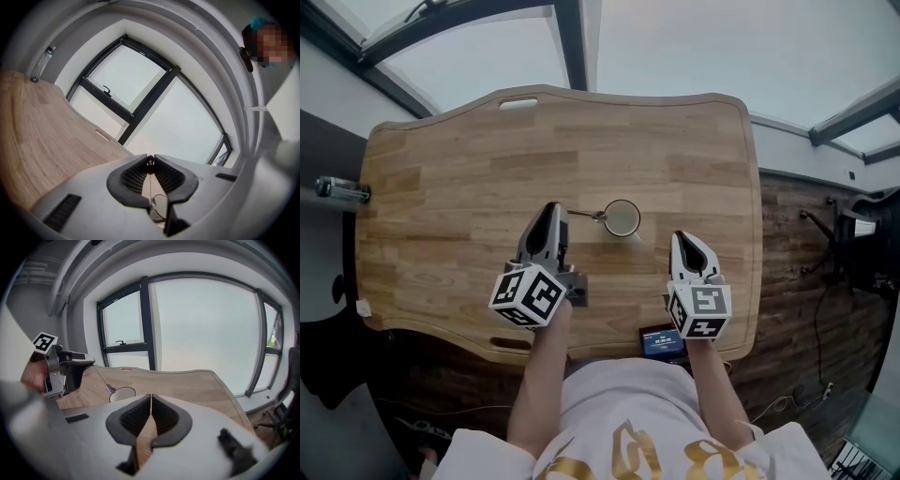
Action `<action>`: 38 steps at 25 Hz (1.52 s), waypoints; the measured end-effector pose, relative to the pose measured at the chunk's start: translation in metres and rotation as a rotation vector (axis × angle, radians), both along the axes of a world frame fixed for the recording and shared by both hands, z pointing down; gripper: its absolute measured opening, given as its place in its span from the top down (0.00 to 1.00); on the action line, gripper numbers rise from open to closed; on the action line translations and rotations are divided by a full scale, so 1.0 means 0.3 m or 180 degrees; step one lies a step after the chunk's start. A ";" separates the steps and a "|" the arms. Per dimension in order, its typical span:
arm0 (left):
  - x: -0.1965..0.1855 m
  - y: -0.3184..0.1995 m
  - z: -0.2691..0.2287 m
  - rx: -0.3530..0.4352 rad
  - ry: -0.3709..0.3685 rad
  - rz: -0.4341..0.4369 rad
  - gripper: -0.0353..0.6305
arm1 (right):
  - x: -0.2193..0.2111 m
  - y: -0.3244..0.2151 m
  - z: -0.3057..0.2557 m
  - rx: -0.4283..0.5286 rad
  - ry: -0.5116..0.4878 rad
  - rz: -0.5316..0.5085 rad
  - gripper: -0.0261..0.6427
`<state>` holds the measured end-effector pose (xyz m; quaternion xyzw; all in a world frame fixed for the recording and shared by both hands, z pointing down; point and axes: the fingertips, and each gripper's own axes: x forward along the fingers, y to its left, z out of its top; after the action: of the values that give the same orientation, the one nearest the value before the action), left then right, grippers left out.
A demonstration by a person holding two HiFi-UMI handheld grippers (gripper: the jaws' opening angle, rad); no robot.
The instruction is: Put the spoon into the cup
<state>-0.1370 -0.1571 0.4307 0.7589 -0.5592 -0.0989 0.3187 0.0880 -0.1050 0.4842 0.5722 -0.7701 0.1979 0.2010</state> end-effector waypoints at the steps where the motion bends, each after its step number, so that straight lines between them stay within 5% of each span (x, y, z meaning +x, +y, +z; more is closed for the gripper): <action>1: 0.001 0.000 0.000 -0.0002 -0.0002 0.0003 0.87 | -0.001 0.000 0.000 -0.0001 -0.0004 0.0000 0.91; 38: 0.089 -0.047 0.049 -0.0053 -0.0069 0.0216 0.87 | 0.021 -0.039 0.054 -0.0116 0.0026 0.0015 0.91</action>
<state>-0.1103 -0.1713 0.4454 0.7758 -0.5374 -0.0752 0.3221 0.0942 -0.1167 0.5005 0.5710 -0.7642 0.2101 0.2142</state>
